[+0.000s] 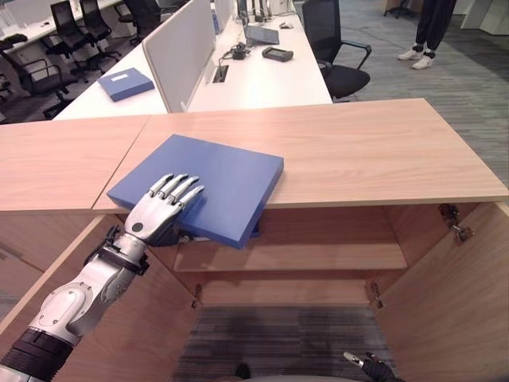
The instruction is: Put the empty folder in the office cabinet
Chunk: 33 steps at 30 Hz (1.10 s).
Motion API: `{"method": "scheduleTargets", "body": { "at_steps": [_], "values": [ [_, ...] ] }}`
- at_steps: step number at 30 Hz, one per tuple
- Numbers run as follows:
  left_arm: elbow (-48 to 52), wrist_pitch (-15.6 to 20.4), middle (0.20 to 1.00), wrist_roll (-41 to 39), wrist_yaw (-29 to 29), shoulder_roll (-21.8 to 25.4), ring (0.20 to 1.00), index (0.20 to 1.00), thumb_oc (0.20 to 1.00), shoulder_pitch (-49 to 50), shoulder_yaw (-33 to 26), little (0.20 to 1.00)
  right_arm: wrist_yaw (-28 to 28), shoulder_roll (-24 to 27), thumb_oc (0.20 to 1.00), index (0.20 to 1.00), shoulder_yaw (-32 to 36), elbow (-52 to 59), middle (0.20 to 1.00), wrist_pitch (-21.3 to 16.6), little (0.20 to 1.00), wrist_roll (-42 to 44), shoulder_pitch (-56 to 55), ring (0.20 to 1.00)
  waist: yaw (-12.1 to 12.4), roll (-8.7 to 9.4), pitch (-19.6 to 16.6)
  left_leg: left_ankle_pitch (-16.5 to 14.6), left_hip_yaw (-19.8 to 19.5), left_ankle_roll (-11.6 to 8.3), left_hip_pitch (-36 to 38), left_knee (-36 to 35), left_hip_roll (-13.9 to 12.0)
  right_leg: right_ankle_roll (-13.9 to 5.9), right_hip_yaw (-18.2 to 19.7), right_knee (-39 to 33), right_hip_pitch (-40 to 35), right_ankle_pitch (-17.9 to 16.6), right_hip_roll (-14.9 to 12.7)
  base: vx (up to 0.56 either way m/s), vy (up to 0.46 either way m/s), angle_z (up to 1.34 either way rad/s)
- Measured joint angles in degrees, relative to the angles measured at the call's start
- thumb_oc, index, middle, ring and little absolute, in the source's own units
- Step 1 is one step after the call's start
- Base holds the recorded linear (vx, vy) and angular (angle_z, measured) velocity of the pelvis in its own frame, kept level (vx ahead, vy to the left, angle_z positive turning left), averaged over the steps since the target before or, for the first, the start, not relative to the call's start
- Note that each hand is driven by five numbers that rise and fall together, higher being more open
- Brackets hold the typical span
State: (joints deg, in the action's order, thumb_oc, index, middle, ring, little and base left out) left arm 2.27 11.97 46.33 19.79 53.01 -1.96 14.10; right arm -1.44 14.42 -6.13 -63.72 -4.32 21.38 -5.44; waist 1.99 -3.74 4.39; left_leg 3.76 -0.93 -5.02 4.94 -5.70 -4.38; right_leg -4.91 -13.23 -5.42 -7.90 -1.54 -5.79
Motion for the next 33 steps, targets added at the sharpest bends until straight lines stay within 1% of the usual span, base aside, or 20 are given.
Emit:
{"method": "scheduleTargets", "body": {
  "at_steps": [3, 17, 18, 19, 22, 33],
  "values": [
    [0.0, -0.1, 1.000, 0.1, -0.1, -1.0, 1.000, 1.000, 1.000, 0.0, 0.0, 1.000, -0.4, 0.0, 1.000, 1.000, 0.0, 0.0, 1.000, 0.0, 1.000, 0.0, 0.0, 1.000, 0.0, 0.08, -0.1, 0.0, 0.0, 0.00, 0.0, 0.0, 0.0, 0.00, 0.0, 0.0, 0.0, 0.0, 0.0, 0.00, 0.000, 0.00],
    [-0.8, -0.5, 1.000, 0.2, -0.1, -1.3, 1.000, 1.000, 1.000, -0.6, 0.5, 1.000, -1.0, 0.0, 1.000, 1.000, 0.0, 0.0, 1.000, 0.0, 1.000, 0.0, 0.0, 1.000, 0.0, 0.19, -0.2, 0.0, 0.2, 0.00, 0.1, 0.0, 0.0, -0.02, 0.1, 0.0, 0.0, 0.0, 0.0, 0.00, 0.000, 0.00],
    [-1.1, -0.6, 0.363, 0.2, 0.0, -1.7, 0.363, 0.363, 0.363, -0.8, 0.5, 0.363, -1.0, 0.0, 1.000, 1.000, 0.0, 0.0, 1.000, 0.0, 1.000, 0.0, -0.1, 1.000, 0.0, 0.21, -0.2, 0.0, 0.3, 0.00, 0.1, 0.0, 0.0, -0.03, 0.2, 0.0, 0.0, 0.0, 0.0, 0.00, 0.000, 0.00],
    [-1.2, -0.7, 0.200, 0.2, 0.0, -2.3, 0.200, 0.200, 0.200, -0.9, 0.5, 0.200, -1.0, 0.0, 1.000, 1.000, 0.0, 0.0, 1.000, 0.0, 1.000, 0.0, -0.1, 1.000, 0.0, 0.22, -0.2, 0.0, 0.4, 0.00, 0.1, 0.0, 0.0, -0.04, 0.2, 0.0, 0.0, 0.0, 0.0, 0.00, 0.000, 0.00],
    [-1.6, -0.8, 0.200, 0.2, 0.8, -3.6, 0.200, 0.200, 0.200, -1.6, 0.6, 0.200, -1.0, 0.0, 1.000, 1.000, 0.0, 0.0, 1.000, 0.0, 1.000, 0.0, 0.0, 1.000, 0.0, 0.34, -0.2, 0.0, 0.4, -0.01, 0.1, 0.0, 0.0, -0.04, 0.2, 0.0, 0.0, 0.0, 0.0, 0.00, 0.000, 0.00],
    [-1.5, -1.0, 0.200, 0.3, 2.1, -3.7, 0.200, 0.200, 0.200, -4.8, 0.5, 0.200, -1.1, 0.0, 1.000, 1.000, 0.1, -0.1, 1.000, 0.1, 1.000, 0.0, 0.0, 1.000, -0.1, 0.48, -0.3, 0.0, 0.5, -0.01, 0.0, 0.0, -0.1, -0.09, 0.6, 0.0, 0.3, -0.1, 0.0, 0.00, -0.001, -0.01]
  ]
}}
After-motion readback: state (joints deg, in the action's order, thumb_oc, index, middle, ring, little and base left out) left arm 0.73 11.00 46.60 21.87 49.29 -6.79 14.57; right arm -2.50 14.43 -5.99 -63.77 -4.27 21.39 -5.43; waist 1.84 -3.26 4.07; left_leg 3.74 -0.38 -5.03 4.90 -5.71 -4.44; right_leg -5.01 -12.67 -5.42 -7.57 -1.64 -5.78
